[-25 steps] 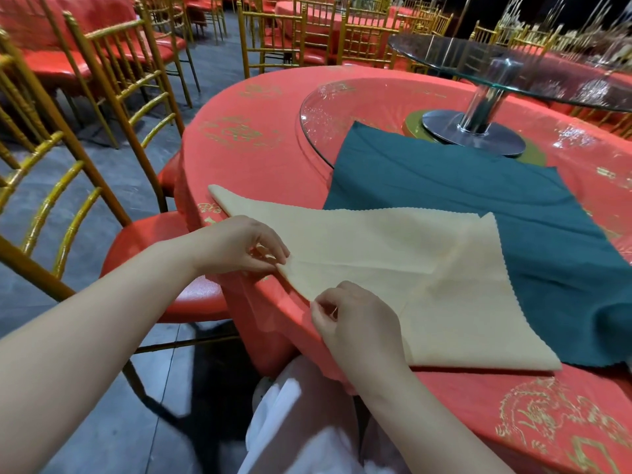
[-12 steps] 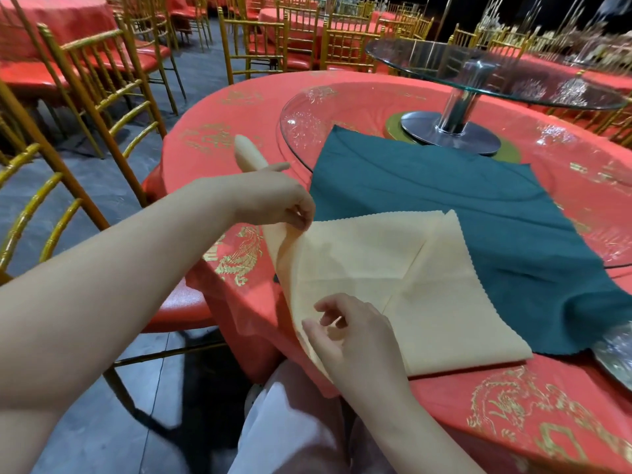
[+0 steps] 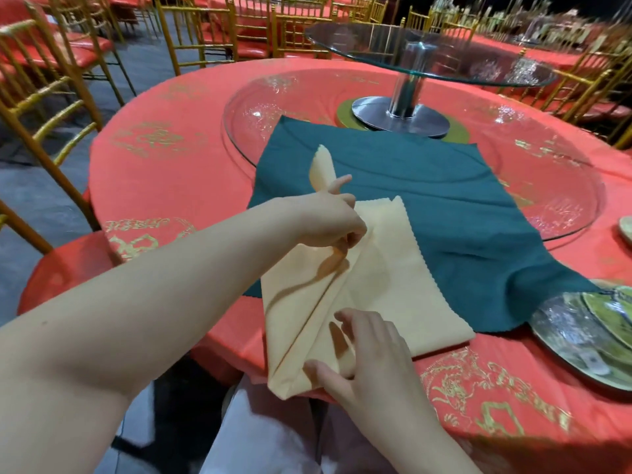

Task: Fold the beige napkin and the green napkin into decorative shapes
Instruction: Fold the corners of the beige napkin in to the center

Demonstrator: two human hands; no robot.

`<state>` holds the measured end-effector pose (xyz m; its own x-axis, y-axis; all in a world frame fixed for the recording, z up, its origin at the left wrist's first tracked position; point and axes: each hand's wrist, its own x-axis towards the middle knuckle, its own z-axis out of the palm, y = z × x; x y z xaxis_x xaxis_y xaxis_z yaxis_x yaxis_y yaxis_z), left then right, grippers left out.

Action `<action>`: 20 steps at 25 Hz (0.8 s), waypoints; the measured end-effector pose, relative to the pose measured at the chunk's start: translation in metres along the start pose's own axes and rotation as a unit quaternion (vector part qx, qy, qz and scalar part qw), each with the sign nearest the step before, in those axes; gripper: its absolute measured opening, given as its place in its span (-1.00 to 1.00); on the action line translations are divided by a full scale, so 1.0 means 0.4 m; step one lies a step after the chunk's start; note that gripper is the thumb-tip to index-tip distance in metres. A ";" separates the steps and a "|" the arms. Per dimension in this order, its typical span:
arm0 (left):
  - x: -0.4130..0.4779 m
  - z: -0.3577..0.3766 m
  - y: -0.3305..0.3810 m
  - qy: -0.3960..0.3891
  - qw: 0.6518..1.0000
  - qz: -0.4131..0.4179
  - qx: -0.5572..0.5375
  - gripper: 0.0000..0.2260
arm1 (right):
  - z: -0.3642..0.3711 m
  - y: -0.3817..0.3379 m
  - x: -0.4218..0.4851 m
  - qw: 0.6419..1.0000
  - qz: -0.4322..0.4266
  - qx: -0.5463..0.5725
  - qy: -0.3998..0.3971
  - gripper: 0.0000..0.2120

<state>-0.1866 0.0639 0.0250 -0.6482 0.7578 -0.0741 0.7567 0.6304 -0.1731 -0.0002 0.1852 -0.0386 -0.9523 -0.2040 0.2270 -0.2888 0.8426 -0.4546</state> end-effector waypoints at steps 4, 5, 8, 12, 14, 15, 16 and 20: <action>0.012 0.018 0.015 0.003 1.000 -0.002 0.012 -0.83 | 0.001 0.009 -0.002 1.000 -0.016 -0.014 -0.017 -0.34; 0.001 0.024 0.019 0.041 0.999 -0.013 -0.007 -0.74 | -0.009 0.009 0.001 0.999 -0.018 -0.001 -0.034 -0.34; -0.078 0.061 0.032 0.173 0.970 -0.130 -0.108 -0.43 | -0.057 0.015 0.029 0.995 -0.014 0.053 -0.089 -0.47; -0.253 0.123 0.086 0.287 0.908 -0.198 -0.234 -0.56 | -0.109 0.051 0.143 0.996 0.021 0.081 -0.041 -0.70; -0.332 0.147 0.137 0.311 0.878 -0.223 -0.286 -0.66 | -0.117 0.078 0.228 0.995 0.044 0.086 0.001 -0.71; -0.361 0.156 0.164 0.320 0.863 -0.243 -0.306 -0.68 | -0.118 0.091 0.274 0.995 0.053 0.085 0.025 -0.70; -0.381 0.165 0.189 0.325 0.850 -0.259 -0.322 -0.69 | -0.117 0.105 0.322 0.994 0.062 0.081 0.048 -0.68; -0.414 0.207 0.264 0.300 0.852 -0.272 -0.331 -0.61 | -0.098 0.147 0.483 0.991 0.123 0.007 0.055 -0.57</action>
<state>-0.0065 -0.0088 -0.0622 -0.9090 0.1481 0.3897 0.3687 0.7218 0.5857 -0.1974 0.2148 0.0122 -0.9778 0.0622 0.2000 -0.0518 0.8533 -0.5188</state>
